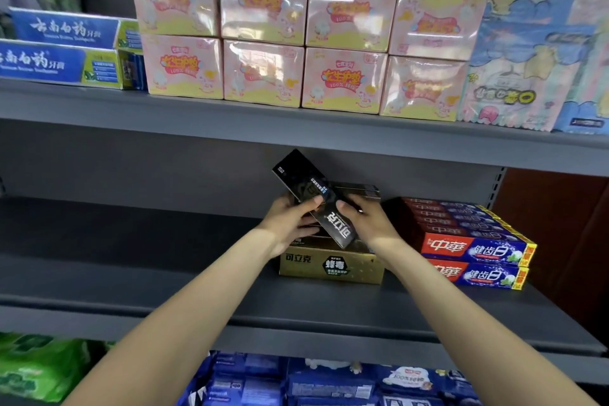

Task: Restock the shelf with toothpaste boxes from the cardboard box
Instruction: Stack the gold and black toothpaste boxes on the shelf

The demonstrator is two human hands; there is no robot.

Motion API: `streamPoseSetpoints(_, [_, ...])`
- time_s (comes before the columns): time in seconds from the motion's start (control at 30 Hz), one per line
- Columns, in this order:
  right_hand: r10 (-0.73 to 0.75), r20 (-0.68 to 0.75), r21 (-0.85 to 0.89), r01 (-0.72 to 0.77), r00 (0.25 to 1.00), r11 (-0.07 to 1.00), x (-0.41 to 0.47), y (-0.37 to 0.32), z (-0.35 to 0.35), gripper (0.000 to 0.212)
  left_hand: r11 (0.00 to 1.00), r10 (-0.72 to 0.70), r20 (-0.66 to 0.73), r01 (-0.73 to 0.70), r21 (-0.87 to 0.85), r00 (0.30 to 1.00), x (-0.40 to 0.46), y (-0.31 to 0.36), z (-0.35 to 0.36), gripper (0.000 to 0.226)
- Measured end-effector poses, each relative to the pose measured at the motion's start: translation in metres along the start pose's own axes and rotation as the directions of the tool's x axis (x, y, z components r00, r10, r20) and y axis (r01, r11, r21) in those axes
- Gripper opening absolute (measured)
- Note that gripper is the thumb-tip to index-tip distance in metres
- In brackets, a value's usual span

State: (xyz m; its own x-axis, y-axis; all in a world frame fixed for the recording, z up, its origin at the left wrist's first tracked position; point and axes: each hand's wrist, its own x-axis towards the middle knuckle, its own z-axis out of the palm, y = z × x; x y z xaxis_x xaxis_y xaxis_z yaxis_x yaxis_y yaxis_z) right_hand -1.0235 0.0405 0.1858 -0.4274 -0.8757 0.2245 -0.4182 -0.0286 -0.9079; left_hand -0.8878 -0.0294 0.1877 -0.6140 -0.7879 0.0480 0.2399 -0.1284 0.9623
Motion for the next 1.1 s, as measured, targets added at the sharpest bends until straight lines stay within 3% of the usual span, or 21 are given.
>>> streamPoseSetpoints(0.13, [0.022, 0.027, -0.044, -0.021, 0.999, 0.999, 0.000, 0.001, -0.010, 0.056, 0.966, 0.101, 0.018, -0.102, 0.236, 0.995, 0.005, 0.007, -0.005, 0.026])
streamPoseSetpoints(0.27, [-0.013, -0.042, 0.039, 0.015, 0.999, 0.999, 0.007, 0.006, -0.028, 0.088, 0.792, 0.218, 0.094, -0.232, 0.564, 0.971, 0.020, 0.018, -0.010, 0.056])
streamPoseSetpoints(0.33, [-0.055, -0.087, -0.034, 0.053, 0.995, 0.998, 0.014, 0.012, -0.035, 0.098, 0.590, 0.223, 0.208, -0.302, 0.749, 0.952, 0.028, 0.025, -0.012, 0.057])
streamPoseSetpoints(0.4, [-0.084, -0.087, -0.084, 0.077, 0.993, 0.993, 0.016, 0.015, -0.039, 0.098, 0.358, 0.136, 0.329, -0.356, 0.863, 0.934, 0.036, 0.028, -0.010, 0.054])
streamPoseSetpoints(0.5, [-0.101, -0.039, -0.164, 0.094, 0.994, 0.982, 0.019, 0.021, -0.043, 0.073, 0.046, 0.098, 0.370, -0.376, 0.925, 0.924, 0.045, 0.027, -0.002, 0.050])
streamPoseSetpoints(0.57, [-0.121, -0.057, -0.229, 0.105, 0.991, 0.968, 0.022, 0.028, -0.043, 0.052, -0.080, 0.156, 0.386, -0.377, 0.923, 0.909, 0.051, 0.025, 0.001, 0.049])
streamPoseSetpoints(0.8, [-0.195, -0.141, -0.410, 0.122, 0.971, 0.904, 0.030, 0.038, -0.046, 0.044, -0.108, 0.187, 0.389, -0.374, 0.921, 0.902, 0.060, 0.002, 0.007, 0.048])
streamPoseSetpoints(0.93, [-0.172, -0.148, -0.451, 0.088, 0.974, 0.888, 0.034, 0.047, -0.049, 0.041, -0.155, 0.239, 0.295, -0.263, 0.952, 0.925, 0.060, 0.000, -0.004, 0.053])
streamPoseSetpoints(1.0, [-0.177, -0.156, -0.471, 0.084, 0.972, 0.878, 0.034, 0.051, -0.047, 0.041, -0.077, 0.279, 0.189, -0.175, 0.982, 0.941, 0.057, -0.001, -0.013, 0.056])
streamPoseSetpoints(1.1, [-0.223, -0.212, -0.541, 0.076, 0.952, 0.838, 0.032, 0.055, -0.041, 0.038, 0.159, 0.290, 0.073, -0.123, 0.980, 0.954, 0.050, -0.008, -0.019, 0.056])
